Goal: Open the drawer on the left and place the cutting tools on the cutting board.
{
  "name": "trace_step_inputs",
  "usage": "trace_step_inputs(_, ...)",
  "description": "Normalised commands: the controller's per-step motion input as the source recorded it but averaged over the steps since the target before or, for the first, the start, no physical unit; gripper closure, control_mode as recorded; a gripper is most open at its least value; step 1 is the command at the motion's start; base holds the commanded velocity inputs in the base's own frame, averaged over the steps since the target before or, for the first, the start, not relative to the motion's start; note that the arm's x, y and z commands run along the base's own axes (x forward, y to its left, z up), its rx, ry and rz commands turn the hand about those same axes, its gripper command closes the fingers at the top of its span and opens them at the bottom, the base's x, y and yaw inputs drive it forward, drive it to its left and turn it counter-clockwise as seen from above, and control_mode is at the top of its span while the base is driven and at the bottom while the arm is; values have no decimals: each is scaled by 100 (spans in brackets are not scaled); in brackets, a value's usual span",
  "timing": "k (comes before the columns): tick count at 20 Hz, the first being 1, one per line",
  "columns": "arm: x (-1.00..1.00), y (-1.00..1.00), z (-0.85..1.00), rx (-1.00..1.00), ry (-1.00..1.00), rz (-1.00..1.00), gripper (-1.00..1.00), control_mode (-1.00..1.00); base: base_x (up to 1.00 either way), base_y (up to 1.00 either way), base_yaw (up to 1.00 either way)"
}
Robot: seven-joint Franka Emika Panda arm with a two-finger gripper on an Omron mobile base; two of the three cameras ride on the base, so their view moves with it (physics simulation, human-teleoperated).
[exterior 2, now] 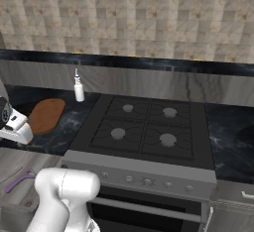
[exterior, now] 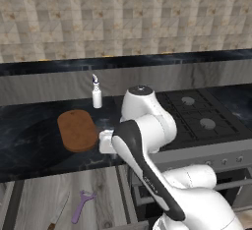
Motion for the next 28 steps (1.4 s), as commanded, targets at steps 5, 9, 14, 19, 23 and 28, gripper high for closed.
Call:
trace_step_inputs(5,18,54,-96,0,1,-2,-100,-100,0,0,0)
trace_step_inputs(9,14,51,-69,0,10,0,-100,-100,0,0,0)
trace_step_inputs(14,0,31,-43,0,4,0,-100,-100,0,0,0)
trace_step_inputs(19,0,30,-70,0,0,0,-100,-100,0,0,0)
trace_step_inputs(23,0,27,-55,0,0,0,-100,-100,0,0,0)
trace_step_inputs(28,3,29,-39,0,0,0,-100,-100,0,0,0)
